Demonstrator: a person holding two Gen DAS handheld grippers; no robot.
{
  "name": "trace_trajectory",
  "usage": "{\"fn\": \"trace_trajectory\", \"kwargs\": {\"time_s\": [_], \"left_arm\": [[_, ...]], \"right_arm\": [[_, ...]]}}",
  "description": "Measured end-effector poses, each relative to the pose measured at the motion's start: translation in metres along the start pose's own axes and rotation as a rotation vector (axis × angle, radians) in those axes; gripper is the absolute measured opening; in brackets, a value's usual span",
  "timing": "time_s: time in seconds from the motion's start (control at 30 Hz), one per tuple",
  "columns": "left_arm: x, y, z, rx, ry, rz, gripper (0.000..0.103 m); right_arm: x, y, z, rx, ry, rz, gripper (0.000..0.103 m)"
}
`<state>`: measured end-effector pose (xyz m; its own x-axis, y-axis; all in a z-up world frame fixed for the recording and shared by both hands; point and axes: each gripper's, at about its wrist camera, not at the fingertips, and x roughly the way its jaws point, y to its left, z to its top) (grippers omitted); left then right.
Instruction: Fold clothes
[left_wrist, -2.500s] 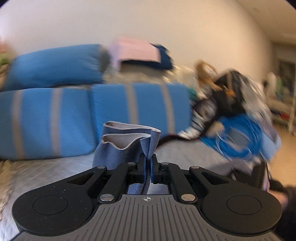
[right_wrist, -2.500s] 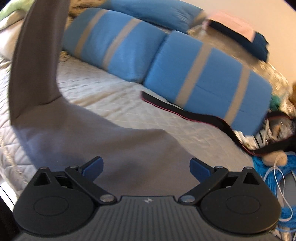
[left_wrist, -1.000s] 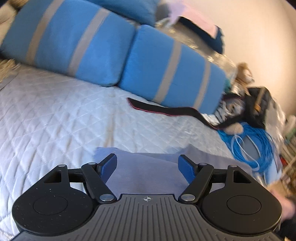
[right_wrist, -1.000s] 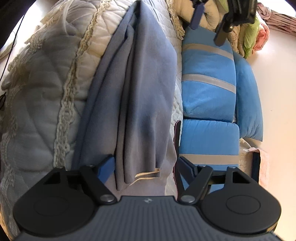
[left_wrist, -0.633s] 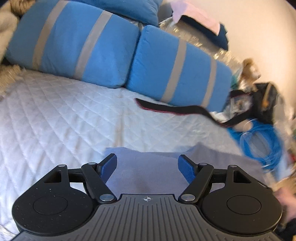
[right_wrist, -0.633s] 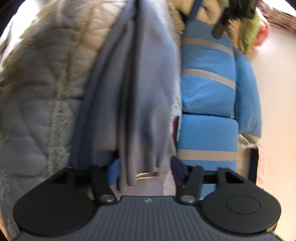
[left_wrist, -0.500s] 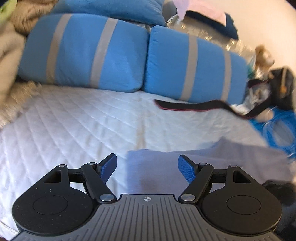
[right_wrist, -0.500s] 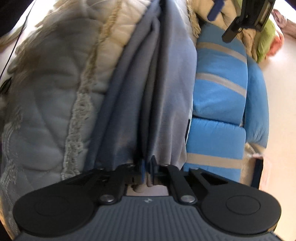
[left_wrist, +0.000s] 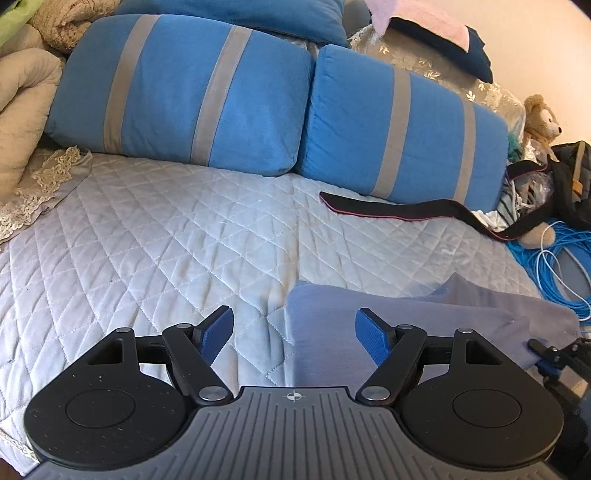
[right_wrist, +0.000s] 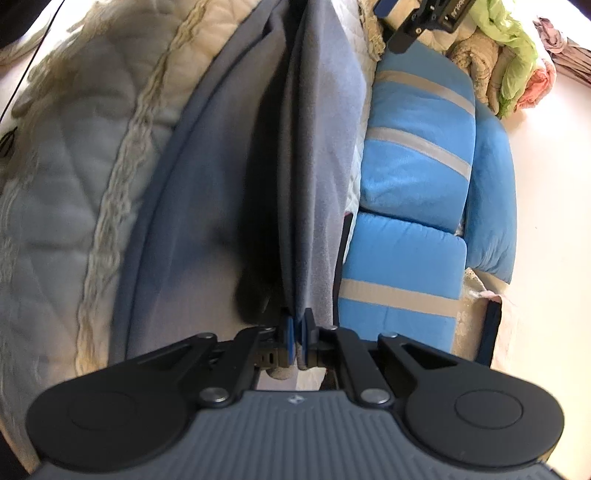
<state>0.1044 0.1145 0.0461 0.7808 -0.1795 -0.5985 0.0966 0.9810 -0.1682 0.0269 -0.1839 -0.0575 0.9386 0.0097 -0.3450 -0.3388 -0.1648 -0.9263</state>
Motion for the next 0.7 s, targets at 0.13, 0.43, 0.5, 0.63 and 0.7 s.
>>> {"fn": "trace_trajectory", "kwargs": {"time_s": [0.13, 0.43, 0.5, 0.63, 0.7], "left_arm": [[0.001, 0.001, 0.000, -0.009, 0.001, -0.006, 0.072], [0.003, -0.003, 0.001, -0.012, 0.010, -0.018, 0.072], [0.004, -0.004, 0.001, -0.011, 0.013, -0.020, 0.072], [0.004, -0.007, 0.001, -0.005, 0.009, -0.029, 0.072], [0.005, -0.007, 0.001, -0.005, 0.013, -0.033, 0.072]], "right_arm": [[-0.002, 0.001, -0.012, -0.018, 0.036, 0.022, 0.004], [-0.004, 0.000, -0.026, -0.020, 0.073, 0.095, 0.004], [-0.006, -0.001, -0.022, 0.018, 0.051, 0.145, 0.005], [-0.001, 0.006, -0.019, 0.056, 0.033, 0.202, 0.005], [0.002, 0.009, -0.018, 0.069, 0.032, 0.219, 0.005]]}}
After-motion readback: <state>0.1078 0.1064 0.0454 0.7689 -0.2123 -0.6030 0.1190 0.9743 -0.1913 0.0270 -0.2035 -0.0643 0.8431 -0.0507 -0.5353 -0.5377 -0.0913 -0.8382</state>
